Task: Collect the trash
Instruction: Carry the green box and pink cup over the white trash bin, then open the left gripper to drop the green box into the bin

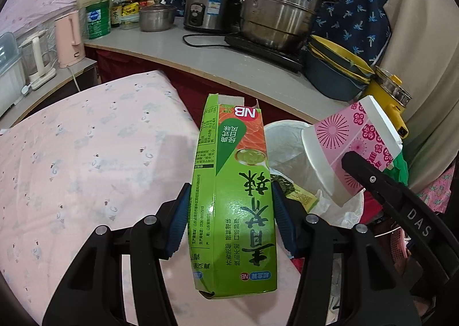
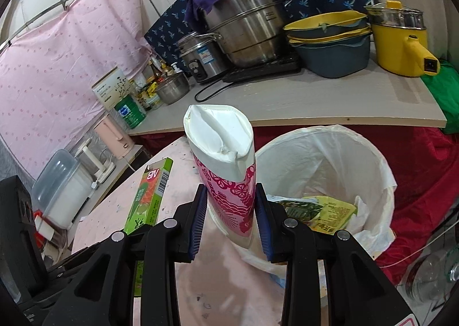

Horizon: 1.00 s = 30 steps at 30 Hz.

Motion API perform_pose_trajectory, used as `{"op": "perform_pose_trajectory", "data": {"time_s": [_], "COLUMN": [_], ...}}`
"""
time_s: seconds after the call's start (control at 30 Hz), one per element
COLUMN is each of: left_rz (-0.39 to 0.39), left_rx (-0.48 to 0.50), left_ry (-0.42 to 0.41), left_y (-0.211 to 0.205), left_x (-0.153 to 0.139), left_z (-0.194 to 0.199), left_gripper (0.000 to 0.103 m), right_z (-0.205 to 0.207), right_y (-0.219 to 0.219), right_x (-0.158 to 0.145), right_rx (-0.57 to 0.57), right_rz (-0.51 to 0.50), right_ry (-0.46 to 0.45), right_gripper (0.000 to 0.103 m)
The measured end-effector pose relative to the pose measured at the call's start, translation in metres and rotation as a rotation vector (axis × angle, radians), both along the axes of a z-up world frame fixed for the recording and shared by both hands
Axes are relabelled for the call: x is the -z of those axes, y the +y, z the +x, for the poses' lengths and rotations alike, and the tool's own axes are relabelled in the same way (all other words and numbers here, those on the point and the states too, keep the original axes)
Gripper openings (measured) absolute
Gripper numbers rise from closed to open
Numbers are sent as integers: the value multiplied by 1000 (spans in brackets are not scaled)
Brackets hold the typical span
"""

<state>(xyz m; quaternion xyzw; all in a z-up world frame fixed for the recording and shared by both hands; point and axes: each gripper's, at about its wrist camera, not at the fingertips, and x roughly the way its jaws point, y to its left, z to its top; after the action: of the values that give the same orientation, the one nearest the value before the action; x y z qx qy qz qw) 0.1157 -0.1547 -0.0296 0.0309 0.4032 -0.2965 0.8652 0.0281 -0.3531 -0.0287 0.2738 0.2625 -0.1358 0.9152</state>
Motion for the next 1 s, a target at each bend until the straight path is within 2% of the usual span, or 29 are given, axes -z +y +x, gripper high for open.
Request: {"op": "perform_pose_trajectory", "data": {"time_s": [0.53, 0.9, 1.0], "left_rz": [54, 69, 62], "left_rx": [158, 177, 167], "left_ry": [7, 23, 19], "left_y": [-92, -127, -128], "left_x": [13, 27, 29], "left_z": [-25, -20, -17], "left_gripper": [52, 52, 56], "right_z": [-47, -49, -44], "right_y": [-71, -93, -96], "right_x": [20, 30, 32], "right_rx": [139, 168, 164], "right_rz": [38, 53, 52], "right_ry": [-4, 5, 9], "right_gripper": [32, 32, 32]}}
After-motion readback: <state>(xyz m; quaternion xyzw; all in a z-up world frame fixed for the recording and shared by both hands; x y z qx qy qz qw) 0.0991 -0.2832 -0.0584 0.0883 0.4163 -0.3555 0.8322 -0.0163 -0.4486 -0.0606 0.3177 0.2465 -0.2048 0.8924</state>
